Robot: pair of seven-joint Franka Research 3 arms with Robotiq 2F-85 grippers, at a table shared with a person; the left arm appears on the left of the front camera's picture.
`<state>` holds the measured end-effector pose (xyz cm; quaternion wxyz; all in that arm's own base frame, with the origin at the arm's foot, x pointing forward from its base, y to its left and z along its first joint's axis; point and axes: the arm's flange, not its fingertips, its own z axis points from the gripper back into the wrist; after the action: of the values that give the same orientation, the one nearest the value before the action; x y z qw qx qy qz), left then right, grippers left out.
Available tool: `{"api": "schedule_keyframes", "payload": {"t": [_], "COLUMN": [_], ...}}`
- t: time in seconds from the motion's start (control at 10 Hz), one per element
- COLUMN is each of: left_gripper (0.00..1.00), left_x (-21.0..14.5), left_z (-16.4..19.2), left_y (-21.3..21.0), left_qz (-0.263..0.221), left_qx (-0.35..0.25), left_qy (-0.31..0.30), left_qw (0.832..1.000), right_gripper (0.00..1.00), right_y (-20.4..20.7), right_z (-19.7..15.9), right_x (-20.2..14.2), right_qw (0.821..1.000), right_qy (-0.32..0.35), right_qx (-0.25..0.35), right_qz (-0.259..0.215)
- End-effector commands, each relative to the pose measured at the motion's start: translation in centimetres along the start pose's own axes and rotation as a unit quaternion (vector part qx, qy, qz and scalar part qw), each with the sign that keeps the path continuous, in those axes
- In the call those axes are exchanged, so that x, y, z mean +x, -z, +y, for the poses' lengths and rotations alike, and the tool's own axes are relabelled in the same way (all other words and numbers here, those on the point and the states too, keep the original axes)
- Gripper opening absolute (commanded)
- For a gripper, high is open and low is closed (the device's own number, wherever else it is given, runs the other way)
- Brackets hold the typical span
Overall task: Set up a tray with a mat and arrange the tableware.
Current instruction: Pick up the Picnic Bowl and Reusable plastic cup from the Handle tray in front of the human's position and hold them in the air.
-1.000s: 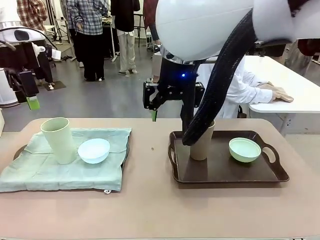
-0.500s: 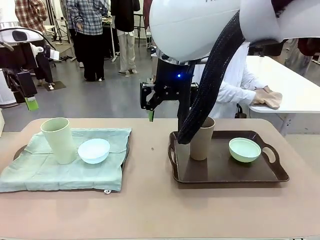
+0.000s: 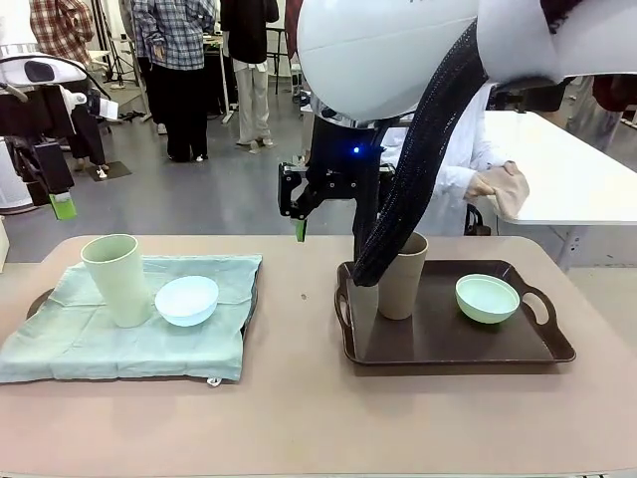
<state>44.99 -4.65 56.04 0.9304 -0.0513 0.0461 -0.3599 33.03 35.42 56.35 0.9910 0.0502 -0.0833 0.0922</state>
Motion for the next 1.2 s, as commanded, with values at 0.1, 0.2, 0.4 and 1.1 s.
{"api": "schedule_keyframes", "payload": {"t": [0.1, 0.2, 0.4, 1.1], "left_gripper": [1.0, 1.0, 1.0, 1.0], "left_x": [0.4, 0.2, 0.1, -1.7], "left_z": [-2.6, -3.4, -4.9, -3.8], "left_y": [1.1, 1.6, 2.9, 1.7], "left_qz": [0.01, 0.009, 0.028, -0.001], "left_qx": [-0.01, -0.005, 0.002, -0.04], "left_qy": [-0.152, -0.171, -0.182, -0.169], "left_qw": [0.988, 0.985, 0.983, 0.985], "right_gripper": [0.82, 0.82, 0.82, 0.82], "right_y": [-1.3, -1.8, -4.0, -5.4], "right_z": [-8.1, -11.9, -19.1, -25.1], "right_x": [-0.5, -1.0, -3.2, -5.0], "right_qw": [0.997, 0.993, 0.986, 0.977], "right_qy": [0.082, 0.111, 0.161, 0.198], "right_qx": [0.006, 0.017, 0.036, 0.069], "right_qz": [0.011, 0.017, 0.017, 0.03]}}
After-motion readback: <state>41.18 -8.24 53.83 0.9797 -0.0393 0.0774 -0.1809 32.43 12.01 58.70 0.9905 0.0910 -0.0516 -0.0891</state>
